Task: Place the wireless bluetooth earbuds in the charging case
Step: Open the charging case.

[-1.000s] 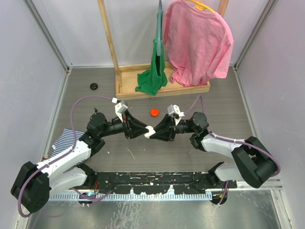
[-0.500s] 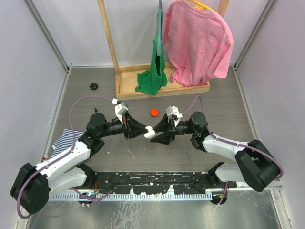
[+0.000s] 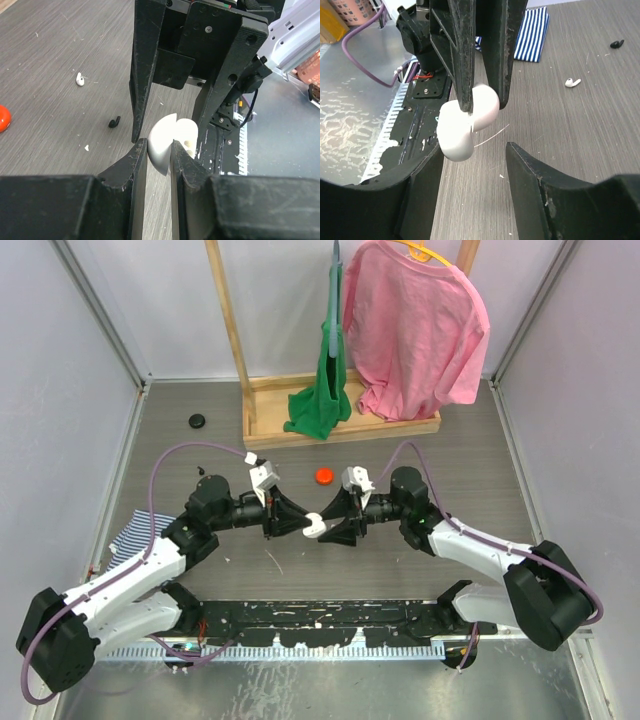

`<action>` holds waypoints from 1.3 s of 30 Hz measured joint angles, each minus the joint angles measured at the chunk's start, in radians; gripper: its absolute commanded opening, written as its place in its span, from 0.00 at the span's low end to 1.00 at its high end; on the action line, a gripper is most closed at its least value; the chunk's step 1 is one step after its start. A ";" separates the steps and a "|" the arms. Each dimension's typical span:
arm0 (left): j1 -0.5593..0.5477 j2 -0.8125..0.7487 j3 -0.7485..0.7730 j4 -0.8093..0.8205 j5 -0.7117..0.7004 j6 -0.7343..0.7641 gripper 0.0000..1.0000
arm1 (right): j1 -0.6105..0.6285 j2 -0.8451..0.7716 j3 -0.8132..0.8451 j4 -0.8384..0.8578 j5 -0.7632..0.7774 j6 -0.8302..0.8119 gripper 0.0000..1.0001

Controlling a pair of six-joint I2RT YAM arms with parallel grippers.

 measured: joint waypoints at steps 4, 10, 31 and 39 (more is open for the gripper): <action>-0.009 0.000 0.016 -0.048 -0.017 0.029 0.15 | 0.006 0.000 0.011 -0.072 0.000 -0.051 0.53; -0.016 0.000 0.024 -0.093 -0.041 0.055 0.15 | 0.018 0.000 0.017 -0.135 0.001 -0.114 0.51; -0.024 0.018 0.043 -0.139 -0.048 0.067 0.15 | 0.039 -0.016 0.014 -0.098 0.027 -0.160 0.38; -0.027 0.018 0.048 -0.141 -0.048 0.082 0.23 | 0.039 -0.020 0.009 -0.091 0.026 -0.168 0.24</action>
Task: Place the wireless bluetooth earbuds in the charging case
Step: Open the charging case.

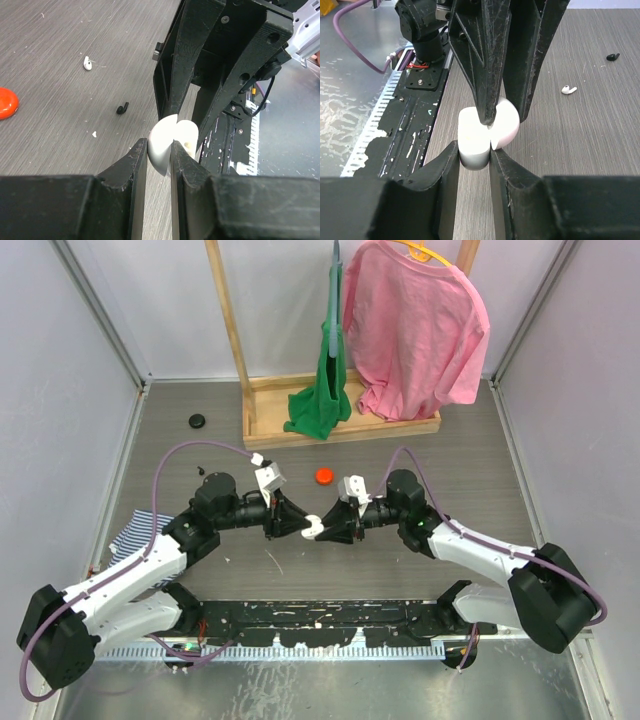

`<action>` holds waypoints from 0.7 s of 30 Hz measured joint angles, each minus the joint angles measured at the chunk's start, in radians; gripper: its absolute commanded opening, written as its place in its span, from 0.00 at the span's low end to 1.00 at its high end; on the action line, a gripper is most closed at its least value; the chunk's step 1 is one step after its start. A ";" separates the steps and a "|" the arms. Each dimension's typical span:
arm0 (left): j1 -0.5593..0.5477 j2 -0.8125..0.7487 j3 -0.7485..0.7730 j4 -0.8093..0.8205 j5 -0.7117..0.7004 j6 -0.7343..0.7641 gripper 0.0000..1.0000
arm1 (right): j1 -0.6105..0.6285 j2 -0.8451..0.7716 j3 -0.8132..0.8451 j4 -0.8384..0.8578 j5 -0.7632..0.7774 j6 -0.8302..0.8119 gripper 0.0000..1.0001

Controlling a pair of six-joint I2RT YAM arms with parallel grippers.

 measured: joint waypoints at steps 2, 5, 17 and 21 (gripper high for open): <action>-0.001 0.000 0.000 -0.003 0.000 0.000 0.32 | 0.001 0.000 -0.003 0.004 0.000 -0.003 0.21; -0.001 -0.004 0.000 -0.006 -0.005 0.002 0.43 | 0.002 0.000 -0.008 0.007 0.005 -0.010 0.18; -0.002 -0.123 -0.002 -0.009 -0.176 -0.034 0.73 | 0.002 -0.006 -0.106 0.109 0.095 -0.030 0.15; -0.002 -0.167 -0.002 -0.055 -0.315 -0.084 0.83 | 0.002 -0.006 -0.161 0.206 0.133 -0.009 0.16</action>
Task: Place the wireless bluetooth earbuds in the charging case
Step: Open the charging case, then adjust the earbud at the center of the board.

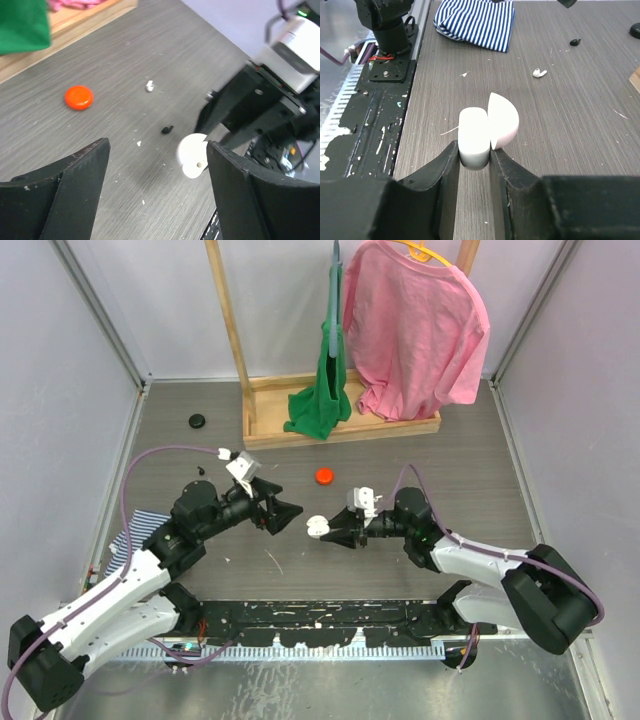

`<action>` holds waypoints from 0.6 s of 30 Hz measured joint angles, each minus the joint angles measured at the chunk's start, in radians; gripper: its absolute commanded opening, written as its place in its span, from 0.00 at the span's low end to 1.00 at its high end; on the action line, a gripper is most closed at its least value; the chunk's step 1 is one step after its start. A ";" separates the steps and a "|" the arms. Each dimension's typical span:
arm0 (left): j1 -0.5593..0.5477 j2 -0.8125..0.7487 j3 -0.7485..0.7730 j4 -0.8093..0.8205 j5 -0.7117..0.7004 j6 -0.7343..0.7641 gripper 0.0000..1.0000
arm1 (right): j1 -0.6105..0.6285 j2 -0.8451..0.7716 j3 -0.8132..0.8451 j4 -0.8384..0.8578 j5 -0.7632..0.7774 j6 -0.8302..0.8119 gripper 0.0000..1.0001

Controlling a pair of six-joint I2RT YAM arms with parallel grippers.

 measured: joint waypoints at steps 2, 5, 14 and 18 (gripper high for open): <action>0.000 -0.018 0.000 -0.044 -0.082 -0.027 0.86 | 0.000 -0.006 -0.027 0.050 0.026 0.011 0.16; 0.000 -0.036 0.003 -0.132 -0.216 -0.065 0.87 | 0.000 -0.027 -0.060 0.108 0.063 0.028 0.16; 0.016 0.028 0.056 -0.393 -0.562 -0.180 0.89 | 0.000 -0.040 -0.108 0.242 0.142 0.057 0.16; 0.072 0.130 0.071 -0.454 -0.641 -0.236 0.82 | 0.000 -0.033 -0.109 0.269 0.150 0.066 0.16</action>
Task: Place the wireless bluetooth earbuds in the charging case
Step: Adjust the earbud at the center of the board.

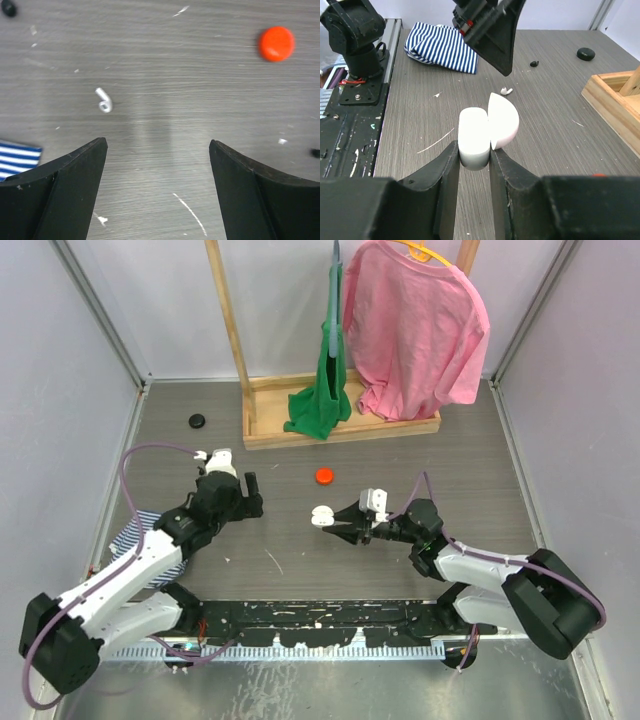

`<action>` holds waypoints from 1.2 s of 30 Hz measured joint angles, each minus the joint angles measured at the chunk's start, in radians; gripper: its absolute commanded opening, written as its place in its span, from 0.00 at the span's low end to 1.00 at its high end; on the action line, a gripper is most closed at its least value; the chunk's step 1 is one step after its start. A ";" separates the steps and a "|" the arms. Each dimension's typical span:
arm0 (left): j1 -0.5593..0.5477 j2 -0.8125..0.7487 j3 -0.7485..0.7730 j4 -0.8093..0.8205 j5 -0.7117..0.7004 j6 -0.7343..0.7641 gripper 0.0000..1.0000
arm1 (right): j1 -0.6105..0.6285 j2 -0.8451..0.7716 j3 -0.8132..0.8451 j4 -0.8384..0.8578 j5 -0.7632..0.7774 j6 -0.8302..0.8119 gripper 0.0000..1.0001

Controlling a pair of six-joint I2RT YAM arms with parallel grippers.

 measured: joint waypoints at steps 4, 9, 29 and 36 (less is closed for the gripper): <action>0.079 0.095 0.000 -0.025 -0.023 -0.053 0.77 | 0.000 0.008 0.000 0.008 0.002 0.006 0.16; 0.179 0.188 0.000 -0.018 -0.024 -0.097 0.68 | 0.000 0.015 0.000 0.015 0.002 0.010 0.16; 0.326 0.533 0.073 0.089 0.121 -0.108 0.30 | 0.006 0.015 0.000 0.010 0.003 0.013 0.16; 0.328 0.568 0.103 0.084 0.205 -0.072 0.07 | 0.006 0.015 0.000 0.006 0.006 0.011 0.16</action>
